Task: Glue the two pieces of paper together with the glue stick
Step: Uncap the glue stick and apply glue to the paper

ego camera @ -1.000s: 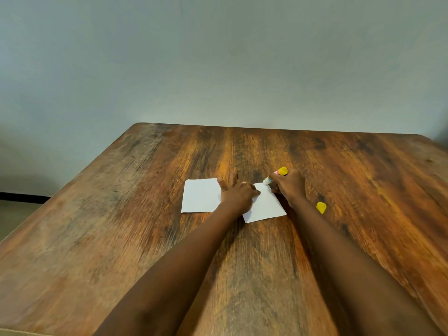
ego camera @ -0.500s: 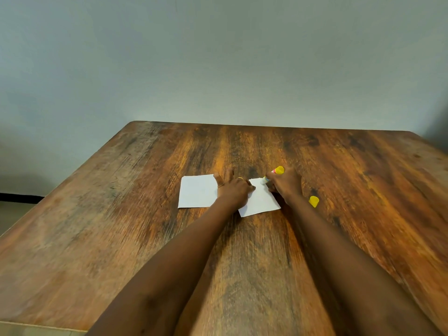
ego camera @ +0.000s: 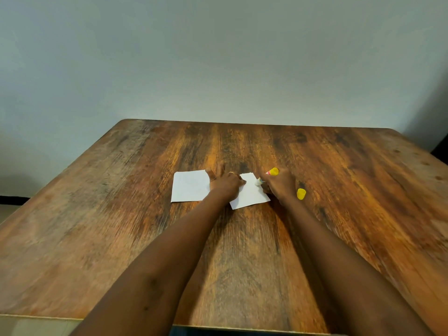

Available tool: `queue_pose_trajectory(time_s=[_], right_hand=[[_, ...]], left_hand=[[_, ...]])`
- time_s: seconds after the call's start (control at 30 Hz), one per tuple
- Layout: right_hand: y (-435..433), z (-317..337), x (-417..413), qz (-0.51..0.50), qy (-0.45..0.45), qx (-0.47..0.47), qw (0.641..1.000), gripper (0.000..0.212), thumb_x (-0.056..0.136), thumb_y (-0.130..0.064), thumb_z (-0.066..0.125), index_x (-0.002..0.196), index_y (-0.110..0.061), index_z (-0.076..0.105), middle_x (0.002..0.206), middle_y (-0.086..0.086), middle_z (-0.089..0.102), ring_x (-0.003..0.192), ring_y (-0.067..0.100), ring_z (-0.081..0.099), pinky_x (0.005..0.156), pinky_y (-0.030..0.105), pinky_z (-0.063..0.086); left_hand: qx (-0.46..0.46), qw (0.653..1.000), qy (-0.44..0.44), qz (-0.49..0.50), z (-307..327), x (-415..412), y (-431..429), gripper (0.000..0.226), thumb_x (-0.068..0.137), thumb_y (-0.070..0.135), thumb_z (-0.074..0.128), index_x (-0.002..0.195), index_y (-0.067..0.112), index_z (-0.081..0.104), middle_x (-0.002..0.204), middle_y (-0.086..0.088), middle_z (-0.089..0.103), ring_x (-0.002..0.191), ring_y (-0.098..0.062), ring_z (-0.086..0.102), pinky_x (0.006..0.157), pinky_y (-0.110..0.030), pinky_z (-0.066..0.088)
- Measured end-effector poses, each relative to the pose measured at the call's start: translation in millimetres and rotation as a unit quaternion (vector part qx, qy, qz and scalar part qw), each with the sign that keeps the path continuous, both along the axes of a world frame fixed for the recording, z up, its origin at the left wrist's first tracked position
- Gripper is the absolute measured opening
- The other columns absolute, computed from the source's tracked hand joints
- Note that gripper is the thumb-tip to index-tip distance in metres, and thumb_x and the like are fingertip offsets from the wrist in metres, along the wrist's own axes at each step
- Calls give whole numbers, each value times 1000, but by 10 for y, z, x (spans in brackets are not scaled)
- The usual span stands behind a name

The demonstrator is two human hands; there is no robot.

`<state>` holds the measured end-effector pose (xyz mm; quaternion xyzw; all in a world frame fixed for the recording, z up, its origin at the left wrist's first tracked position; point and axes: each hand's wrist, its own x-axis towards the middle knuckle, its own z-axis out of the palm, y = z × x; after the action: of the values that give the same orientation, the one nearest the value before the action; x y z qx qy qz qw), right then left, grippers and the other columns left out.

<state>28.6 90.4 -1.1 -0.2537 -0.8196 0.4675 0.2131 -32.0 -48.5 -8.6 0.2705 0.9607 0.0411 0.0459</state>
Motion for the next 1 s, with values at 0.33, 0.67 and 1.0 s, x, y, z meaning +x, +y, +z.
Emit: queue_pose_trajectory(time_s=[0.33, 0.67, 1.0], right_hand=[[2, 0, 195, 0, -8, -12, 1000, 28, 72, -17, 68, 68, 10, 64, 66, 24, 66, 61, 37, 61, 62, 44, 54], [-34, 56, 415, -23, -13, 20, 999, 22, 67, -19, 69, 59, 0, 62, 58, 16, 60, 53, 23, 50, 52, 33, 41], [-2, 79, 572, -58, 31, -52, 996, 12, 73, -14, 67, 63, -10, 62, 71, 15, 69, 63, 29, 65, 60, 36, 54]], left_hand=[[10, 1000, -7, 4, 5, 30, 2, 44, 97, 27, 40, 141, 28, 40, 155, -1, 30, 146, -33, -4, 112, -64, -7], [-1, 1000, -7, 6, 4, 54, 3, 45, 97, 23, 39, 141, 29, 40, 154, -2, 30, 146, -34, -6, 108, -66, -11], [-39, 999, 28, 7, 50, 135, -38, 44, 97, 22, 43, 140, 29, 42, 150, -3, 37, 144, -33, 3, 110, -60, 1]])
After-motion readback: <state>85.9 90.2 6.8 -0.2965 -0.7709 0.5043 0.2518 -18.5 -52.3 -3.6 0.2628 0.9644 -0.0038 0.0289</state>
